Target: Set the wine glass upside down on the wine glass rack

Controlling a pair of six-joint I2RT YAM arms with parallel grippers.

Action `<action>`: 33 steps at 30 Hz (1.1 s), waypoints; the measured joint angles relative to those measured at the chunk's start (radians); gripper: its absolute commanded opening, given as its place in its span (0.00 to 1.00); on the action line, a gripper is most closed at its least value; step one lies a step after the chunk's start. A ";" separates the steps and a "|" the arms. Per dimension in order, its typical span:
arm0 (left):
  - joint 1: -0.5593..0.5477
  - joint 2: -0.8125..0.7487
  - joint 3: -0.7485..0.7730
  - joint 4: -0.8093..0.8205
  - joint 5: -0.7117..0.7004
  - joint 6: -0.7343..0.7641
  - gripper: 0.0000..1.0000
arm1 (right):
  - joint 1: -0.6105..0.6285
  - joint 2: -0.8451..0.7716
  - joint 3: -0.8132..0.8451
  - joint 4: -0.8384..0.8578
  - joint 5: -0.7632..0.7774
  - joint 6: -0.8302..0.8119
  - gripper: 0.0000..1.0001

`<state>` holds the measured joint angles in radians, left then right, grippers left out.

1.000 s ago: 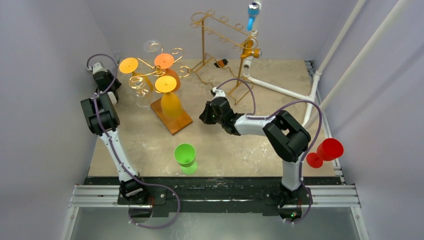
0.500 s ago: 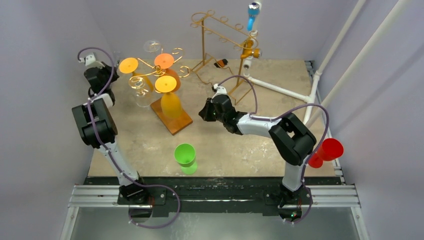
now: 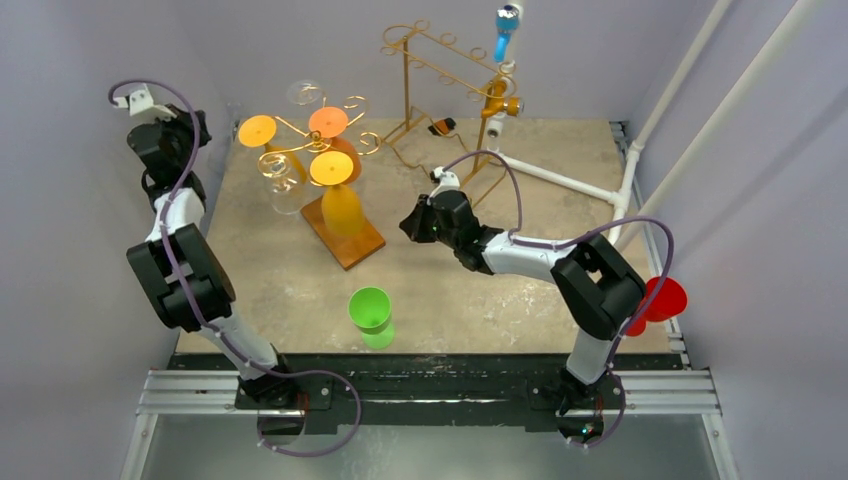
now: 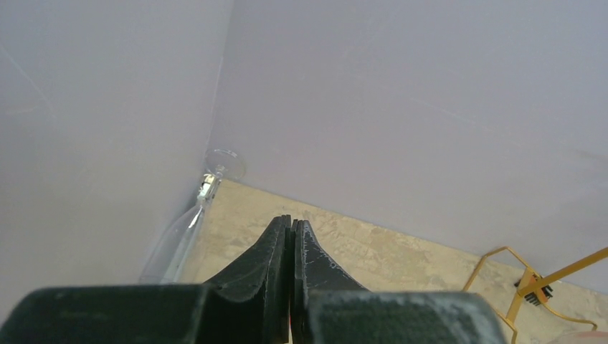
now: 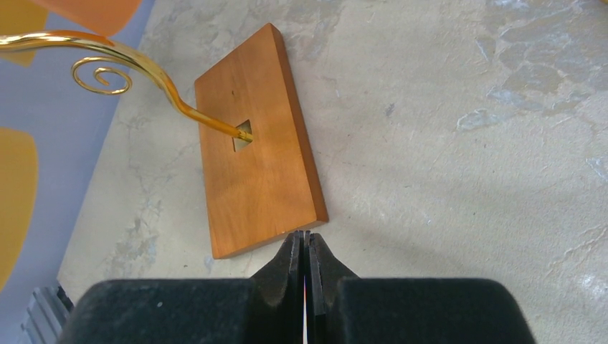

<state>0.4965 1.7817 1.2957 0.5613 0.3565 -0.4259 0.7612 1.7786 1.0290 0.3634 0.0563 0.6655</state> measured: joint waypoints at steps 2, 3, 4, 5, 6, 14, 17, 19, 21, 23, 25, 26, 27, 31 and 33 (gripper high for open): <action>-0.006 -0.008 0.000 -0.017 0.003 0.016 0.20 | 0.000 -0.002 -0.007 0.005 -0.003 0.000 0.00; -0.010 -0.004 0.000 -0.026 0.002 0.023 0.29 | 0.000 -0.002 -0.007 0.003 -0.006 0.000 0.02; -0.015 0.007 0.000 -0.033 0.002 0.027 0.36 | 0.000 -0.002 -0.007 0.003 -0.008 0.000 0.05; -0.021 0.021 0.000 -0.037 -0.001 0.030 0.40 | 0.000 -0.002 -0.007 0.005 -0.011 0.000 0.08; -0.029 0.045 0.003 -0.046 -0.007 0.032 0.44 | 0.000 -0.002 -0.007 0.006 -0.016 0.000 0.09; -0.068 0.377 0.119 -0.179 -0.096 -0.001 0.48 | 0.000 -0.002 -0.007 -0.005 -0.027 0.000 0.25; -0.073 0.428 0.116 -0.211 -0.129 -0.014 0.48 | 0.000 -0.001 -0.002 -0.017 -0.033 0.000 0.33; -0.074 0.430 0.104 -0.195 -0.150 -0.027 0.49 | 0.000 -0.001 0.007 -0.020 -0.039 0.000 0.37; -0.076 0.430 0.094 -0.132 -0.164 -0.036 0.50 | 0.000 0.000 0.019 -0.021 -0.044 0.001 0.40; -0.080 0.430 0.073 -0.051 -0.180 -0.056 0.51 | 0.000 0.000 0.037 -0.028 -0.049 0.001 0.43; -0.085 0.430 0.044 0.022 -0.190 -0.076 0.52 | 0.000 0.001 0.055 -0.042 -0.054 0.003 0.45; -0.086 0.430 0.023 0.063 -0.196 -0.088 0.53 | 0.000 0.001 0.066 -0.052 -0.058 0.003 0.46; -0.088 0.430 -0.002 0.108 -0.204 -0.099 0.55 | 0.000 0.002 0.075 -0.061 -0.059 0.003 0.46; -0.092 0.431 -0.070 0.212 -0.246 -0.132 0.60 | 0.000 0.002 0.110 -0.091 -0.060 0.003 0.47; -0.093 0.431 -0.086 0.254 -0.280 -0.137 0.61 | -0.001 0.002 0.116 -0.098 -0.060 0.003 0.48</action>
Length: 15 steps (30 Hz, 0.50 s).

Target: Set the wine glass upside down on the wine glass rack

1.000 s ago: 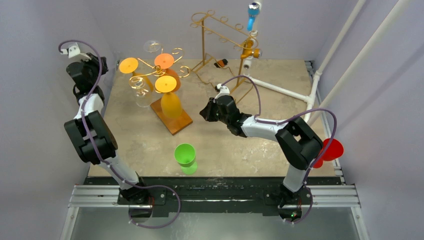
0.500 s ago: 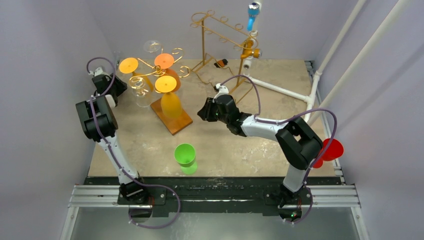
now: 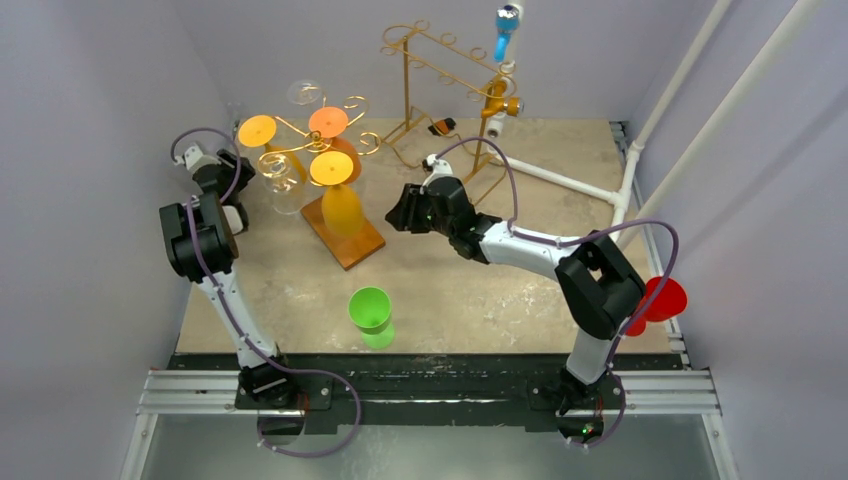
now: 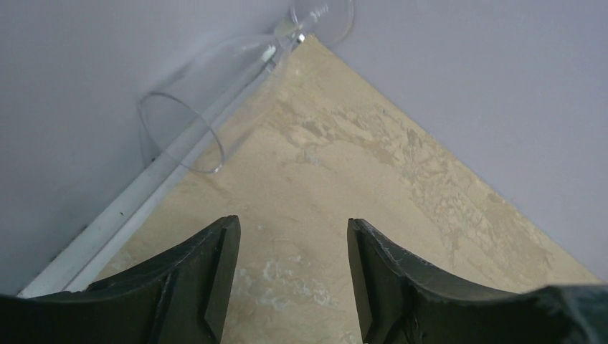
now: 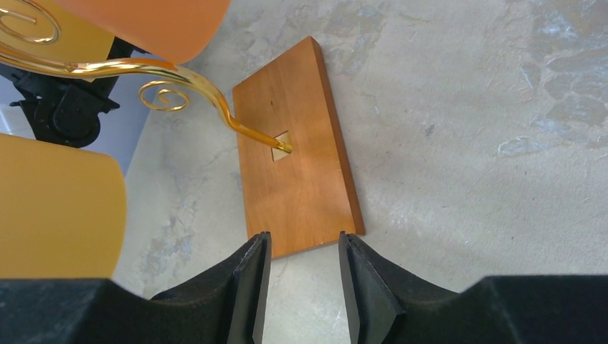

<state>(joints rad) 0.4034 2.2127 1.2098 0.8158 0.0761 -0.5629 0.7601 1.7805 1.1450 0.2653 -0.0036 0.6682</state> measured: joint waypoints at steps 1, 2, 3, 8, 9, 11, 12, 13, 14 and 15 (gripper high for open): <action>0.000 0.001 -0.005 0.019 -0.011 -0.003 0.61 | 0.000 0.000 0.001 -0.005 0.000 0.000 0.48; 0.000 0.002 -0.011 0.045 -0.025 -0.004 0.61 | -0.002 0.000 0.001 -0.010 0.000 0.000 0.48; 0.000 0.003 -0.014 0.068 -0.042 -0.006 0.61 | -0.002 0.000 0.001 -0.016 0.000 0.000 0.48; 0.000 0.031 -0.009 0.138 -0.089 -0.021 0.61 | -0.009 0.000 0.001 -0.027 0.000 0.000 0.48; 0.000 0.039 -0.005 0.140 -0.098 -0.021 0.61 | -0.011 0.000 0.001 -0.028 0.000 0.000 0.48; 0.000 0.054 0.005 0.139 -0.112 -0.022 0.61 | -0.015 0.000 0.001 -0.028 0.000 0.000 0.48; 0.000 0.062 0.013 0.138 -0.117 -0.024 0.62 | -0.017 0.000 0.001 -0.029 0.000 0.000 0.48; 0.000 0.070 0.021 0.136 -0.122 -0.026 0.62 | -0.020 0.000 0.001 -0.030 0.000 0.000 0.48; 0.000 0.077 0.030 0.136 -0.127 -0.029 0.62 | -0.022 0.000 0.001 -0.031 0.000 0.000 0.48; 0.000 0.087 0.043 0.135 -0.133 -0.029 0.62 | -0.024 0.000 0.001 -0.031 0.000 0.000 0.48</action>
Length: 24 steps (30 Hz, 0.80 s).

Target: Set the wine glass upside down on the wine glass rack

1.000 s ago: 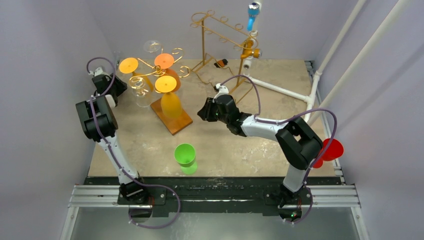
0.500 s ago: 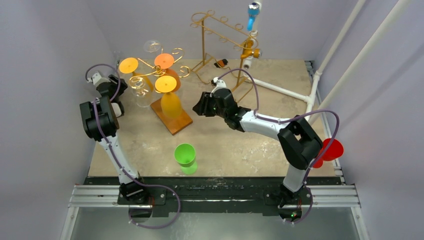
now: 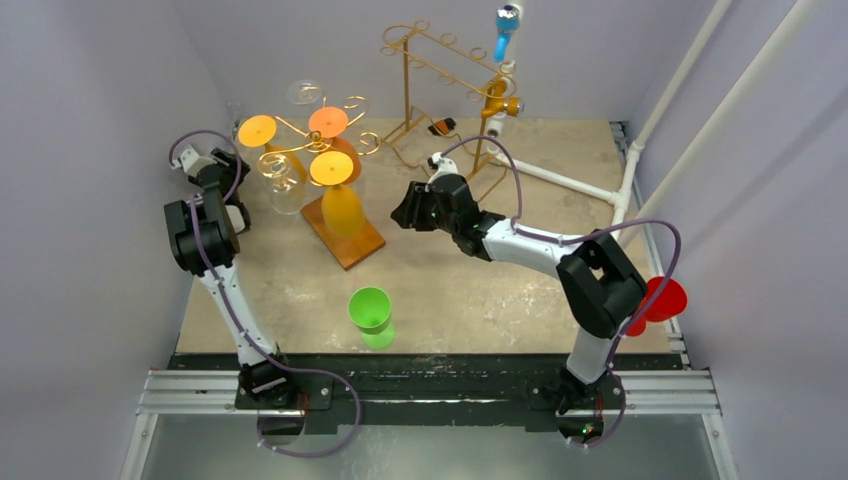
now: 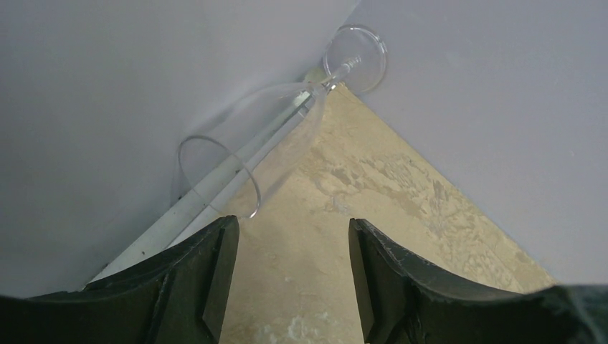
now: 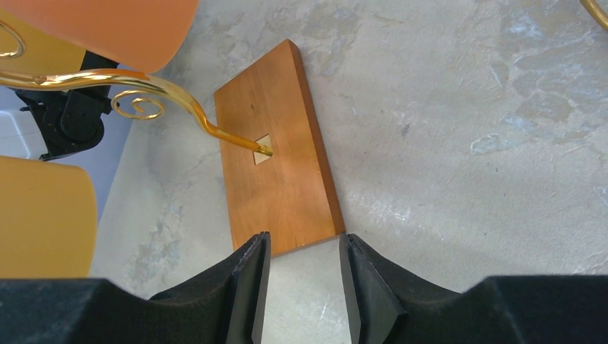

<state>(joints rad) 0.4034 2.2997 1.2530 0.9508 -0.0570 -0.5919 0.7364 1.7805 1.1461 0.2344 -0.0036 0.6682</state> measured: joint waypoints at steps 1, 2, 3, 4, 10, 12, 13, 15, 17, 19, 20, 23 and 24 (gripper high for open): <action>0.000 0.010 0.016 0.000 -0.002 -0.001 0.62 | -0.003 0.000 0.000 0.000 0.000 0.000 0.48; 0.000 0.024 0.035 -0.001 -0.004 -0.002 0.62 | -0.004 0.000 0.000 0.000 0.000 0.000 0.48; 0.000 0.038 0.055 -0.002 -0.005 -0.003 0.62 | -0.005 0.000 0.000 -0.001 0.000 0.000 0.48; -0.001 0.049 0.071 -0.003 -0.004 -0.003 0.62 | -0.006 0.000 0.000 -0.002 0.000 0.000 0.48; -0.005 0.128 0.173 -0.026 -0.006 -0.019 0.60 | -0.011 0.000 0.000 -0.002 0.000 0.001 0.43; -0.007 0.147 0.195 -0.032 -0.014 -0.019 0.58 | -0.012 0.000 0.003 -0.003 -0.004 0.001 0.39; -0.007 0.156 0.208 -0.035 -0.016 -0.020 0.57 | -0.013 0.001 0.007 -0.003 -0.010 0.001 0.38; -0.007 0.173 0.237 -0.045 -0.021 -0.022 0.53 | -0.014 0.002 0.018 -0.004 -0.015 0.002 0.34; -0.007 0.197 0.283 -0.059 -0.023 -0.024 0.45 | -0.015 0.004 0.033 -0.003 -0.018 0.002 0.31; -0.008 0.215 0.315 -0.064 -0.026 -0.025 0.34 | -0.016 0.008 0.042 -0.003 -0.019 0.003 0.28; -0.008 0.224 0.331 -0.068 -0.029 -0.025 0.27 | -0.016 0.008 0.044 -0.003 -0.019 0.003 0.26; -0.006 0.242 0.349 -0.061 -0.019 -0.030 0.08 | -0.018 0.013 0.048 -0.003 -0.023 0.005 0.23; -0.006 0.243 0.349 -0.048 -0.002 -0.037 0.03 | -0.018 0.014 0.048 -0.003 -0.024 0.005 0.21</action>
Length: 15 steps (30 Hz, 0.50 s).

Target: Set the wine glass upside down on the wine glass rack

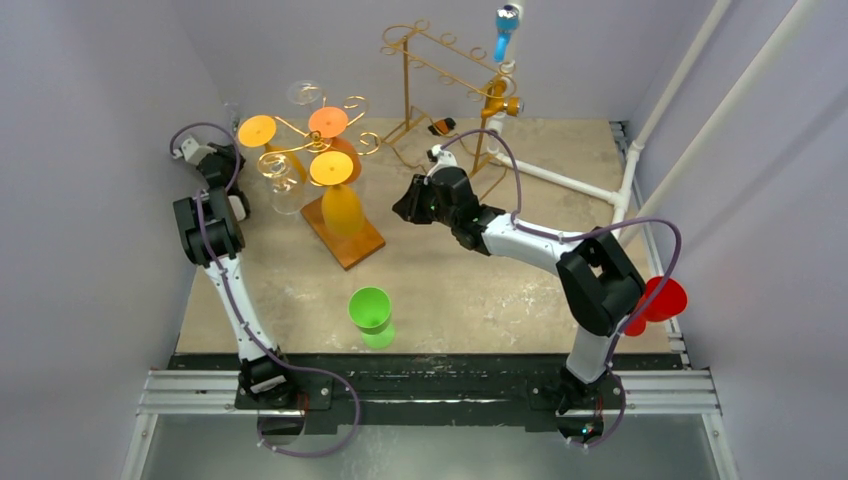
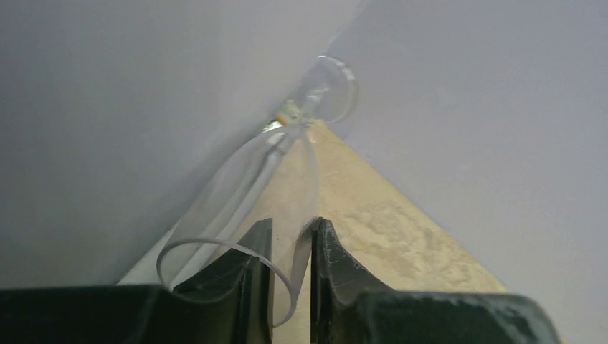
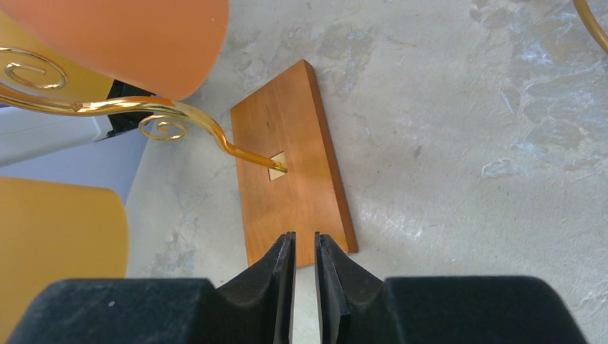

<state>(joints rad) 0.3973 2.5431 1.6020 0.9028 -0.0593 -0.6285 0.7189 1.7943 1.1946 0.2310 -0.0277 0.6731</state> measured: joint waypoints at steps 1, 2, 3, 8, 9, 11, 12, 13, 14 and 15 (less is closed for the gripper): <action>-0.001 0.000 0.000 0.017 0.019 -0.007 0.00 | 0.000 0.000 0.000 0.000 -0.002 0.000 0.20; -0.002 0.000 0.000 0.041 0.049 -0.015 0.00 | 0.000 0.000 0.000 0.000 -0.004 0.000 0.19; -0.005 0.000 0.000 0.055 0.061 -0.017 0.00 | 0.000 0.000 0.000 0.000 -0.009 0.000 0.19; -0.016 -0.004 -0.026 0.084 0.047 -0.015 0.00 | 0.000 0.000 0.000 0.000 -0.018 0.001 0.16; -0.016 -0.008 -0.037 0.088 0.044 -0.015 0.00 | 0.000 0.000 0.000 0.000 -0.018 0.001 0.16; -0.018 -0.030 -0.068 0.090 0.044 -0.015 0.00 | 0.000 0.000 0.000 0.000 -0.018 0.001 0.15; -0.019 -0.047 -0.091 0.090 0.040 -0.014 0.00 | 0.000 0.000 0.000 0.000 -0.018 0.000 0.14; -0.021 -0.071 -0.124 0.090 0.037 -0.013 0.00 | 0.000 0.000 0.000 0.000 -0.019 0.000 0.14; -0.023 -0.102 -0.171 0.089 0.028 -0.008 0.00 | 0.000 0.000 0.000 0.000 -0.019 0.000 0.13; -0.022 -0.142 -0.232 0.087 0.018 -0.005 0.00 | 0.000 0.000 0.000 0.000 -0.020 0.000 0.13</action>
<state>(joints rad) 0.3752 2.4016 1.3705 0.9894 -0.0418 -0.6338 0.7189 1.7943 1.1946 0.2310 -0.0475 0.6731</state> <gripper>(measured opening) 0.171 0.143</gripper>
